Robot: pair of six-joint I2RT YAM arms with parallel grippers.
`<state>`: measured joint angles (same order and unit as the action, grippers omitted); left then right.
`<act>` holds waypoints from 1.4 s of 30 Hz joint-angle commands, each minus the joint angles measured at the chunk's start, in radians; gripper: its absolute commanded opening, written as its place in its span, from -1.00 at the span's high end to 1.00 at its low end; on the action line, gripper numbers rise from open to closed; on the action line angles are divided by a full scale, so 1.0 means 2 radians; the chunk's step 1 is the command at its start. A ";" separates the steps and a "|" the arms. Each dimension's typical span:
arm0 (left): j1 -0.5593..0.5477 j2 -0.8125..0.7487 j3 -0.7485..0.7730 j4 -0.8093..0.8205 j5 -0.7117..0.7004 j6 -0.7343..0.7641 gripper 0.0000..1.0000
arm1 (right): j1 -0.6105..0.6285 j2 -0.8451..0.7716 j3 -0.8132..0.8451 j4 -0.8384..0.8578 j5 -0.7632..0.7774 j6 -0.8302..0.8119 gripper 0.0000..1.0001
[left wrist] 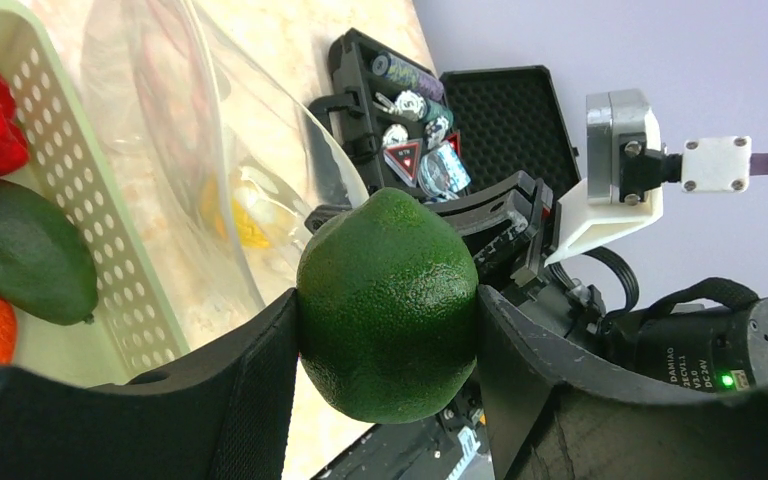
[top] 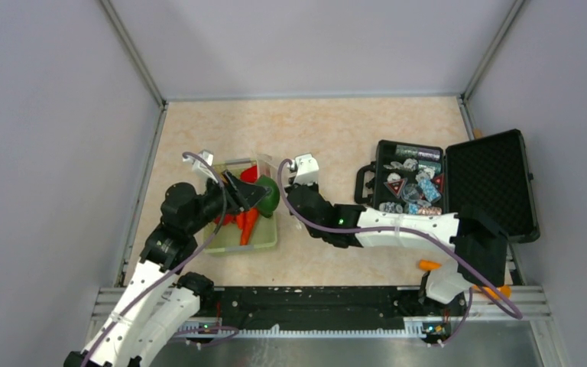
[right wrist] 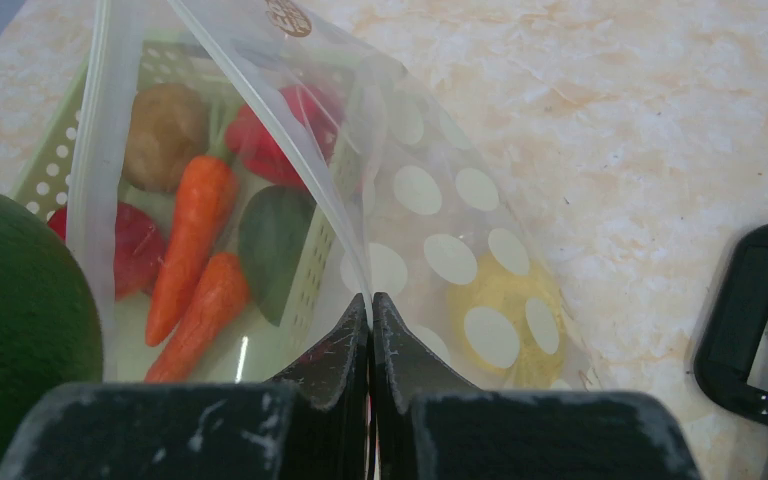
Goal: Place the food in the zip-top bag and seal the zipper
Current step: Place the fake fruit in the zipper food storage bag.
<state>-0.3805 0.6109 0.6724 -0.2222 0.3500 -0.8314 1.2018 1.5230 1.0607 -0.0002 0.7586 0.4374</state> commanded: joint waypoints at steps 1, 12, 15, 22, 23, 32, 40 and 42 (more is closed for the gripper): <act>0.000 0.004 -0.026 0.054 0.028 -0.024 0.64 | 0.009 0.017 0.026 0.014 -0.004 0.004 1.00; 0.000 0.032 -0.049 0.063 -0.027 -0.032 0.63 | 0.011 -0.028 -0.015 0.063 -0.007 0.013 1.00; 0.000 0.050 -0.037 0.019 -0.048 -0.021 0.64 | 0.010 -0.043 -0.028 0.080 -0.007 0.010 1.00; 0.000 0.054 -0.019 -0.019 -0.073 -0.009 0.62 | 0.010 -0.067 -0.057 0.123 -0.027 -0.007 1.00; 0.000 0.055 -0.019 -0.015 -0.070 -0.009 0.62 | 0.011 -0.064 -0.056 0.123 -0.034 -0.009 1.00; -0.015 0.094 -0.008 0.018 -0.026 -0.012 0.54 | 0.018 -0.054 -0.044 0.129 -0.027 -0.033 1.00; -0.041 0.091 0.003 0.011 -0.047 0.014 0.27 | 0.018 -0.046 -0.045 0.117 -0.011 -0.007 1.00; -0.046 0.090 0.003 0.006 -0.056 0.018 0.22 | 0.019 -0.046 -0.044 0.114 -0.010 -0.006 1.00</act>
<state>-0.4557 0.8024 0.6338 -0.2352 0.2707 -0.8349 1.2285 1.4269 0.9554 0.2016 0.7128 0.3988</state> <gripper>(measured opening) 0.611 0.003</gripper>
